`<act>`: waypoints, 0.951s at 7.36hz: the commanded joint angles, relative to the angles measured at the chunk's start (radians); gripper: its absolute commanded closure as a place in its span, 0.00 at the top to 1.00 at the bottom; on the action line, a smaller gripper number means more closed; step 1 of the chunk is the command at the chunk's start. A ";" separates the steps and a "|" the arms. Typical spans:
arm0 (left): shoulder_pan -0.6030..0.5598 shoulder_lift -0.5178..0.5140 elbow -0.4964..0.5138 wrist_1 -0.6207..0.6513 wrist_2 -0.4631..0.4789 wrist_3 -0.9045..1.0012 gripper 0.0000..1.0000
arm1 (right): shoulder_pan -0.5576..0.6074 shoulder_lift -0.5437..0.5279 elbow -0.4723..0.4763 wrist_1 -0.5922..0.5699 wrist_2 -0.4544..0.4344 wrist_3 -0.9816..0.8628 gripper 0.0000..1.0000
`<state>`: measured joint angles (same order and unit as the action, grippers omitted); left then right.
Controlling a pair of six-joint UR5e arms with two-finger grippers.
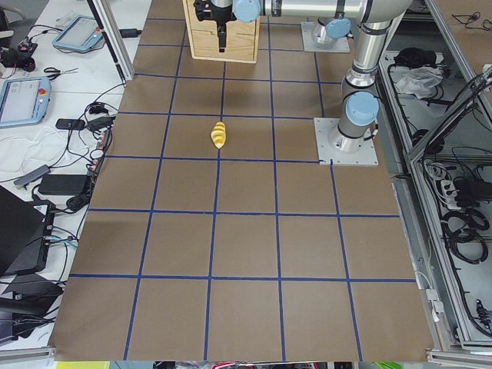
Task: Open upper drawer
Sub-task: 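Move the left gripper toward the black drawer handle on the cabinet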
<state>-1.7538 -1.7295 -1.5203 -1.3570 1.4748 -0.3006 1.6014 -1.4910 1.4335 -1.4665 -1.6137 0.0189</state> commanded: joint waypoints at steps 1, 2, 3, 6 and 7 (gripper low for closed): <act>-0.085 -0.036 0.006 0.093 -0.008 -0.116 1.00 | 0.000 0.000 -0.001 0.000 0.000 -0.001 1.00; -0.110 -0.050 0.009 0.104 -0.013 -0.124 1.00 | 0.000 0.000 -0.001 0.000 0.000 0.001 1.00; -0.113 -0.067 0.017 0.139 -0.019 -0.136 1.00 | 0.000 0.000 0.001 0.000 0.000 0.001 1.00; -0.159 -0.108 0.017 0.206 -0.082 -0.149 1.00 | 0.000 0.000 -0.001 0.000 0.000 -0.001 1.00; -0.168 -0.120 0.017 0.223 -0.082 -0.137 1.00 | 0.000 0.000 0.001 0.000 0.000 0.001 1.00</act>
<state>-1.9054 -1.8334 -1.5035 -1.1567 1.3961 -0.4449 1.6012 -1.4910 1.4338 -1.4665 -1.6138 0.0192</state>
